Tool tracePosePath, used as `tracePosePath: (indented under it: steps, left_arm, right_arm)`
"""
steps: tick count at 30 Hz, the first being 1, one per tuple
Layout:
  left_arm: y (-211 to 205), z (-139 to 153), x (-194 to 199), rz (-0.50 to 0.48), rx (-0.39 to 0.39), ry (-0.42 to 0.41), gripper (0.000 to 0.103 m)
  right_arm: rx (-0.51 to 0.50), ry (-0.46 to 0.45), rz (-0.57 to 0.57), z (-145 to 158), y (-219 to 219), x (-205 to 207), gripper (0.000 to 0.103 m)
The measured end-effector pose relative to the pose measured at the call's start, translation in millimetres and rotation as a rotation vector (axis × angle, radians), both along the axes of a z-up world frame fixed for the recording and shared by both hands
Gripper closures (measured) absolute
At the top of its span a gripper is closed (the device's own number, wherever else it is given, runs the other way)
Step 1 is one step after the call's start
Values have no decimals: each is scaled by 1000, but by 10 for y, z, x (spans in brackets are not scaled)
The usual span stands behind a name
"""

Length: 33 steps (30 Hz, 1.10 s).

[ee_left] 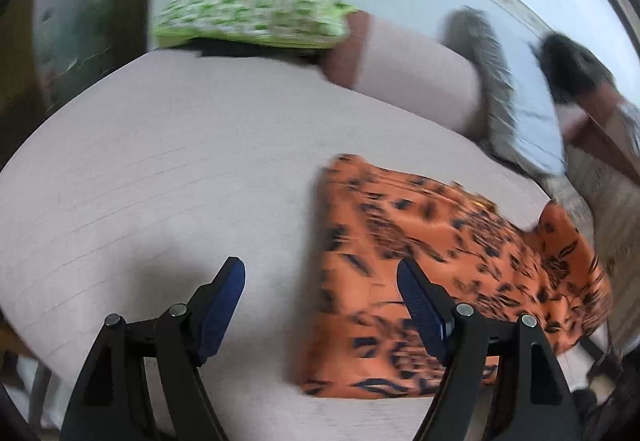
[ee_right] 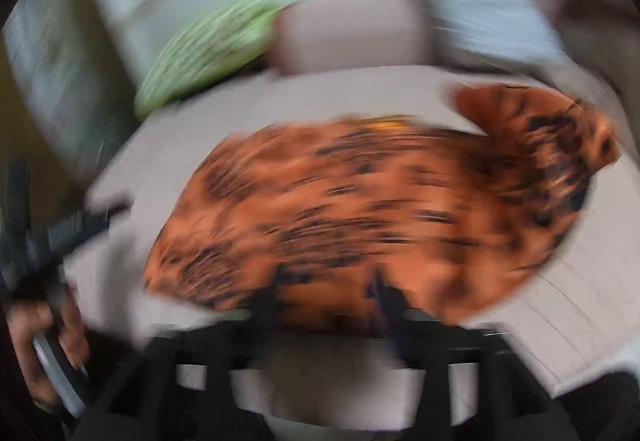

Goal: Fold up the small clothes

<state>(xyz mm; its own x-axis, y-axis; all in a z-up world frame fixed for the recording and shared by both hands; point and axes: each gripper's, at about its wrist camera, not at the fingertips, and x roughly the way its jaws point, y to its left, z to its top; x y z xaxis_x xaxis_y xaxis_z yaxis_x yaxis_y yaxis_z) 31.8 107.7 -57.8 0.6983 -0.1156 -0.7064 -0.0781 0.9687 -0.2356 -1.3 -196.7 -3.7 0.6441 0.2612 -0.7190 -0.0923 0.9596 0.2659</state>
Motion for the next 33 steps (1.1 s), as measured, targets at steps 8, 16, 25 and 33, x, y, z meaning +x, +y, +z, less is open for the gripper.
tracePosePath:
  steps: [8, 16, 25, 33]
  left_arm:
    - [-882, -27, 267, -162, 101, 30, 24]
    - [-1308, -157, 382, -211, 168, 56, 24]
    - [-1279, -271, 402, -200, 175, 68, 24]
    - [-1464, -704, 531, -253, 323, 191, 20]
  right_arm:
    - [549, 112, -444, -533, -2010, -308, 16]
    - [845, 196, -500, -1050, -2313, 12, 16]
    - [671, 225, -478, -1042, -2215, 428, 60]
    - [556, 237, -404, -911, -1996, 609, 74]
